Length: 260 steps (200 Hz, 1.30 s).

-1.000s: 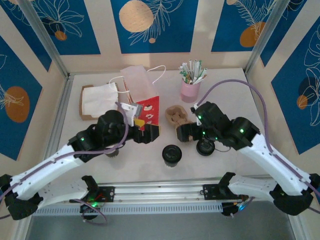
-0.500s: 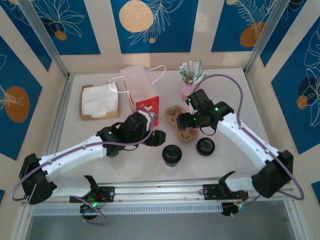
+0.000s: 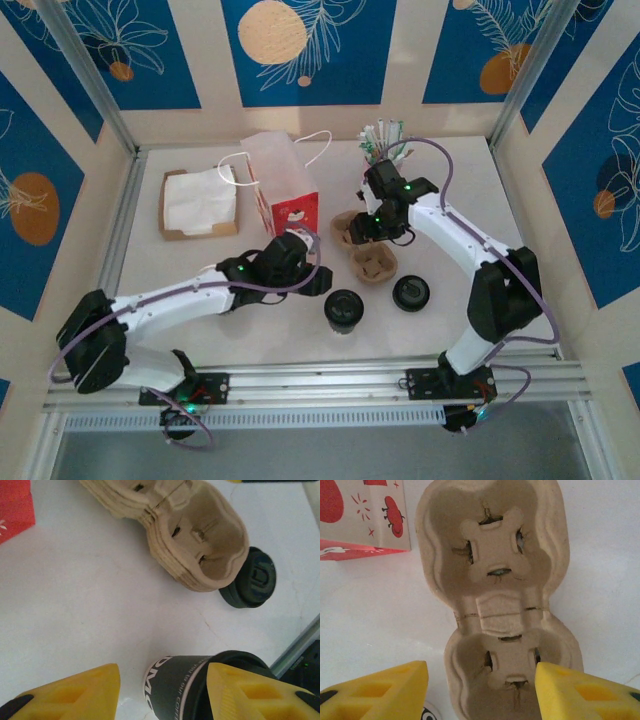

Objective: Pack the takeout coffee

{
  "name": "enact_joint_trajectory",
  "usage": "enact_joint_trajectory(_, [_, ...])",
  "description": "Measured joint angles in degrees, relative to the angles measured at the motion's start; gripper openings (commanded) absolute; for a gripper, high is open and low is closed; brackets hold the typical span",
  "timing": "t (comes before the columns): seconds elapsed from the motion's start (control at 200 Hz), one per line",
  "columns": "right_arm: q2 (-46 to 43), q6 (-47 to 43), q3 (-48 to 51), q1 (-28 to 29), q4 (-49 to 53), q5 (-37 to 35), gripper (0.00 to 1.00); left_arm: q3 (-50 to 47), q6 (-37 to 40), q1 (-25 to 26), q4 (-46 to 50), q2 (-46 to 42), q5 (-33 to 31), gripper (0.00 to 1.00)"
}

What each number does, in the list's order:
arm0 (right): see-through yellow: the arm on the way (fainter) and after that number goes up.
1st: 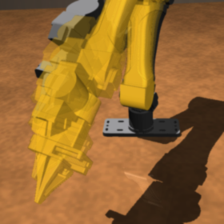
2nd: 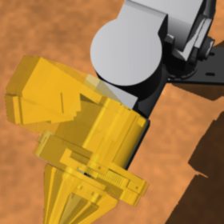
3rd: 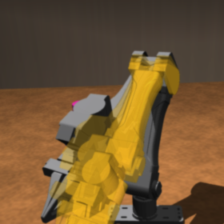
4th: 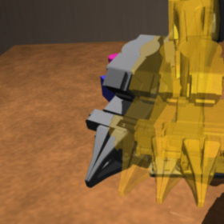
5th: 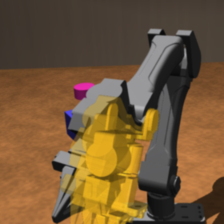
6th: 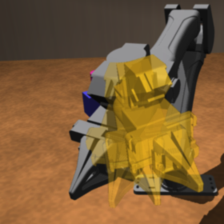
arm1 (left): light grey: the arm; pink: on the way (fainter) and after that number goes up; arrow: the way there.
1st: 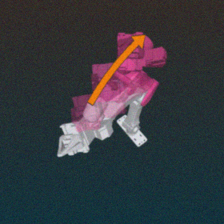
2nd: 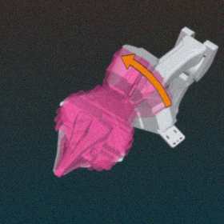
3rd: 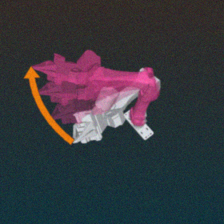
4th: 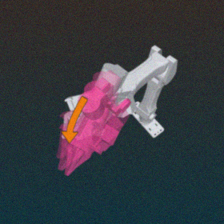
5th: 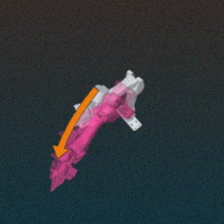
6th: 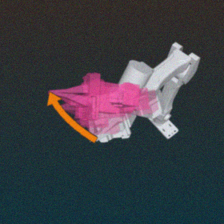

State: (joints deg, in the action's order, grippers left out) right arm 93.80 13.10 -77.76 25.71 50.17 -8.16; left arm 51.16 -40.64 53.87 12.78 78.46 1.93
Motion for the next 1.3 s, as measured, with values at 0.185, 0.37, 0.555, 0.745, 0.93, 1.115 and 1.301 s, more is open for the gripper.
enact_joint_trajectory(0.185, [2.1, -2.2, -0.4, -0.1, 0.5, -0.4, 0.59, 0.0, -1.3, -0.5, -1.7, 4.5, 1.2, 0.46])
enact_joint_trajectory(0.37, [3.9, -3.5, -1.9, -0.1, 0.6, -1.1, 0.58, -0.5, -3.7, -2.3, -7.1, 7.7, 2.6, 0.46])
enact_joint_trajectory(0.555, [5.9, -4.3, -2.8, -0.1, 1.3, -2.2, 0.55, -5.5, -8.8, -5.0, -19.0, 10.4, 3.3, 0.45])
enact_joint_trajectory(0.745, [7.6, -4.8, -2.9, 0.0, 2.0, -3.2, 0.53, -8.7, -13.1, -5.7, -30.0, 14.4, 3.4, 0.44])
enact_joint_trajectory(0.93, [7.8, -5.1, -4.0, 0.5, 2.6, -3.6, 0.51, -11.7, -16.9, -5.7, -39.3, 16.0, 3.3, 0.47])
enact_joint_trajectory(1.115, [8.0, -5.2, -4.4, 1.8, 2.6, -4.1, 0.51, -13.0, -19.5, -6.1, -44.5, 17.1, 3.0, 0.48])
enact_joint_trajectory(1.301, [8.9, -5.6, -4.4, 2.5, 3.0, -5.1, 0.51, -14.1, -21.9, -7.1, -48.9, 19.4, 3.6, 0.47])
